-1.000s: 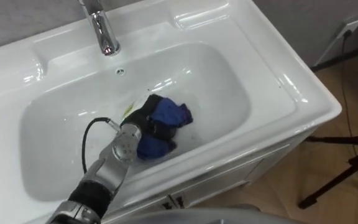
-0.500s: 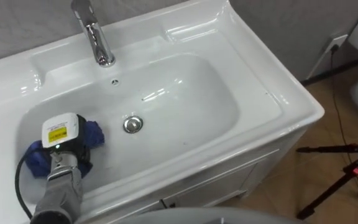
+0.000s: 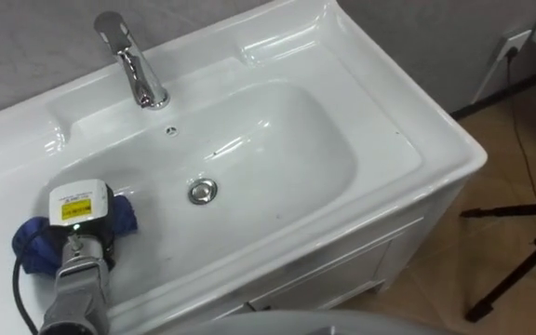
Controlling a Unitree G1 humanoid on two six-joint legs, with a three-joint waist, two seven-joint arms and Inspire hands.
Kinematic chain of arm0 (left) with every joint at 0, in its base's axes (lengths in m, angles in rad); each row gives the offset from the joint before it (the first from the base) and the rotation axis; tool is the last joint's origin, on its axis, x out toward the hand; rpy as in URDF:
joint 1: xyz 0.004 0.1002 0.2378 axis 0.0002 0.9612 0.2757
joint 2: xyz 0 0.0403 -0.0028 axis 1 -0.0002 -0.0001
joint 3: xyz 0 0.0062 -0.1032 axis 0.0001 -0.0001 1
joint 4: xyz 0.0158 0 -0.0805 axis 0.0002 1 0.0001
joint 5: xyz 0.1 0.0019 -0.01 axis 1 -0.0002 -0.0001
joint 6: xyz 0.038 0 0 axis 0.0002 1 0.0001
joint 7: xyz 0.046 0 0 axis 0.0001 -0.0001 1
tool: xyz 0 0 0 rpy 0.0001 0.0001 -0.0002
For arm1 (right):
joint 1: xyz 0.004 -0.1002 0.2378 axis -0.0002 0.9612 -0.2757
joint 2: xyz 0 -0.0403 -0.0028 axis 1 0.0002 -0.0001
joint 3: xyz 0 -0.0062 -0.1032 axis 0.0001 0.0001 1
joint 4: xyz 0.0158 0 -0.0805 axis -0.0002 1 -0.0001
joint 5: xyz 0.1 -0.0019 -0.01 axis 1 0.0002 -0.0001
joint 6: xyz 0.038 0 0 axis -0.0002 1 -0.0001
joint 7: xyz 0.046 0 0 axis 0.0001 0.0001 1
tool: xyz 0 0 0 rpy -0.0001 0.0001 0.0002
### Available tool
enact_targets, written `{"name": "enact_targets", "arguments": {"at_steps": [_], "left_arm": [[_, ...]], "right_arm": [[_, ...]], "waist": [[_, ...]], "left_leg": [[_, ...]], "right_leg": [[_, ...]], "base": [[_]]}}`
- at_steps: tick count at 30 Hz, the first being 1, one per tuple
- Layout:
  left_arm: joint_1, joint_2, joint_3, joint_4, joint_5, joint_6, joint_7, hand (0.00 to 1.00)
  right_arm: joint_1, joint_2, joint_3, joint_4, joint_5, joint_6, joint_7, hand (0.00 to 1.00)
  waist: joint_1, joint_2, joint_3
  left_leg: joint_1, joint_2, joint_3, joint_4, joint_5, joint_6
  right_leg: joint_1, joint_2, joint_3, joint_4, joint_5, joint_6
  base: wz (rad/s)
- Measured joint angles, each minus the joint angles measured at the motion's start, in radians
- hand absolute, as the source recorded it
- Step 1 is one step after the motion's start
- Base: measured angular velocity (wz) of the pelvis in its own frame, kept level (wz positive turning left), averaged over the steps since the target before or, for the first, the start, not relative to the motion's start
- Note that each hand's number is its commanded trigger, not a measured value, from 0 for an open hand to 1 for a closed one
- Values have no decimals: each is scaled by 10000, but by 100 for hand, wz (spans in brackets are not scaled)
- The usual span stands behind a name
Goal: Wipe basin
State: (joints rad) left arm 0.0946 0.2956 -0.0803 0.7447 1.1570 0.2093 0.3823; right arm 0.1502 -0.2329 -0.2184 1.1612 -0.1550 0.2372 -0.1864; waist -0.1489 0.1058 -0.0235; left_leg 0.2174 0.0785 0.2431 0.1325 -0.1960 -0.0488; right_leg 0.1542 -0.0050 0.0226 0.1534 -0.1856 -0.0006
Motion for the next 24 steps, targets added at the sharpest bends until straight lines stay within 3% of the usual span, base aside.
{"name": "enact_targets", "arguments": {"at_steps": [8,11,17,21,24], "left_arm": [[-190,-4,0,-210,-96,120,-346,100],[-377,-99,9,-169,-309,336,-414,100],[-894,-328,0,-124,-1395,529,-655,100],[-1844,-667,-21,443,-2260,608,-818,100],[-2785,-786,-103,1017,-2576,733,-1098,100]], "right_arm": [[69,36,105,29,63,-191,-5,0],[233,98,114,65,96,-207,-25,0],[322,259,822,356,332,-225,-77,0],[154,442,1149,566,556,-260,-80,0],[-25,448,1370,690,674,-295,-72,0]], "waist": [[-60,-178,102],[-107,-243,147],[-290,-374,190],[-451,-379,199],[-625,-345,280]], "left_leg": [[-3,-26,-107,11,0,0],[14,-24,-111,24,0,0],[-157,-76,-276,71,0,2],[-556,-73,-320,232,0,4],[-863,-59,-330,334,1,5]], "right_leg": [[62,-21,-32,11,-24,18],[119,-31,-80,9,-26,19],[30,-99,-235,10,-58,61],[-251,-109,-283,22,-31,65],[-568,-115,-298,153,2,48]], "base": [[4],[3],[9],[6],[-1]]}}
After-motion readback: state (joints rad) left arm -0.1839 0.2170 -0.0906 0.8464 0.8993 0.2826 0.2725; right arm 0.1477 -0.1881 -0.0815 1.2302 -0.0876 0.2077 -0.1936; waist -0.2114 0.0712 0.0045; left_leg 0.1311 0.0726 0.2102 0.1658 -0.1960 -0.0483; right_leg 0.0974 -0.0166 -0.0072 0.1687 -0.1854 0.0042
